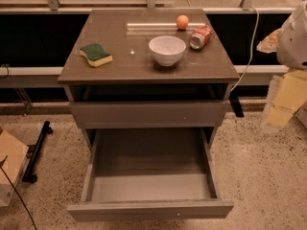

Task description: Place sponge into middle drawer

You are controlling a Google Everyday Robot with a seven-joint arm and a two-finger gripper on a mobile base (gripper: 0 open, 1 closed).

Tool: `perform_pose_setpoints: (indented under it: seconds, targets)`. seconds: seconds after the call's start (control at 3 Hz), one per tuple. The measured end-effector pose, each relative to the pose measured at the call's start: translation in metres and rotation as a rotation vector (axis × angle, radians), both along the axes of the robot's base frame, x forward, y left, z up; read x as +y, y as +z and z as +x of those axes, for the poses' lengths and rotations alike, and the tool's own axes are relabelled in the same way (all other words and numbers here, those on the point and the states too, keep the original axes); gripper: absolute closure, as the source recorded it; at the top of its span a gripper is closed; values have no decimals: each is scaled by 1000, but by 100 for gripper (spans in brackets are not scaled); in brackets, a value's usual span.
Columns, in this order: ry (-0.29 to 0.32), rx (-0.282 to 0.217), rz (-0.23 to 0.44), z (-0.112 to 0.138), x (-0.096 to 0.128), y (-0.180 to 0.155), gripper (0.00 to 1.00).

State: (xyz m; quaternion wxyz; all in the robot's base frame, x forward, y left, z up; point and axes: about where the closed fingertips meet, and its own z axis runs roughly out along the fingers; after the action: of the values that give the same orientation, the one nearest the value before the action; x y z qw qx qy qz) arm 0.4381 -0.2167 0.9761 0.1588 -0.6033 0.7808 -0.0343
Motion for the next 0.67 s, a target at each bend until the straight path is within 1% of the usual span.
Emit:
perform_pose_setpoints:
  seconds: [0.33, 0.67]
  targets:
    - [7, -7, 12, 2, 5, 1, 0]
    - [62, -54, 102, 12, 44, 7, 0]
